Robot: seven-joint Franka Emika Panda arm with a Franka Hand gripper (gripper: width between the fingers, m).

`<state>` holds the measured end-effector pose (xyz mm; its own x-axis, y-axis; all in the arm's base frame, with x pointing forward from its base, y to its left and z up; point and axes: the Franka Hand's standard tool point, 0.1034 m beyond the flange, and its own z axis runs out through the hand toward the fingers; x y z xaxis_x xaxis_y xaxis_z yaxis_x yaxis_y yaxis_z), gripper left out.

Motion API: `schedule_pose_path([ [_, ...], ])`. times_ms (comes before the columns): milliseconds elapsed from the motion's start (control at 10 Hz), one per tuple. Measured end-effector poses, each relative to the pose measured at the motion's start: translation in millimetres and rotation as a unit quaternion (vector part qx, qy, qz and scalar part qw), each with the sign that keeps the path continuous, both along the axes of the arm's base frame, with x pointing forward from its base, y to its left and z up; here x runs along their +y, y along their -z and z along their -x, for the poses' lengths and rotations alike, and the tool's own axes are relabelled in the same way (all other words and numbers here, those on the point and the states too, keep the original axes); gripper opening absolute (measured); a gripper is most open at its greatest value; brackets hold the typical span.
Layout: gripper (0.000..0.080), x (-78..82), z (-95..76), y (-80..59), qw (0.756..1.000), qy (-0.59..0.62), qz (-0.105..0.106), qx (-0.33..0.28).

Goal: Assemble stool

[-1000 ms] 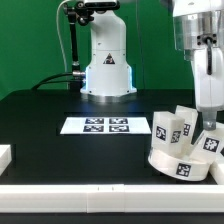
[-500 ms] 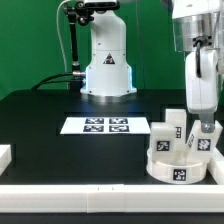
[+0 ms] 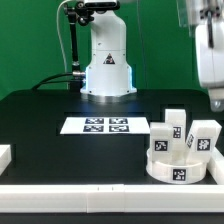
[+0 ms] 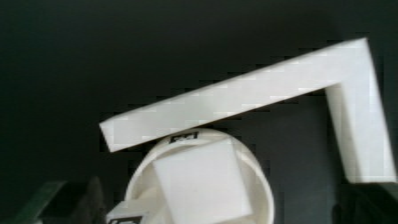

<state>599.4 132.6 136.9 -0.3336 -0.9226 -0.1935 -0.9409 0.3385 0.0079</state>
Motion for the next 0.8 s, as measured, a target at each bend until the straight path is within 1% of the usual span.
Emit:
schedule_pose_path([
  [100, 0.0648, -1.0, 1.7, 4.7, 1.000, -0.001, 0.002, 0.003],
  [800, 0.0649, -0.8, 2.1, 6.1, 1.000, -0.003, 0.002, 0.004],
])
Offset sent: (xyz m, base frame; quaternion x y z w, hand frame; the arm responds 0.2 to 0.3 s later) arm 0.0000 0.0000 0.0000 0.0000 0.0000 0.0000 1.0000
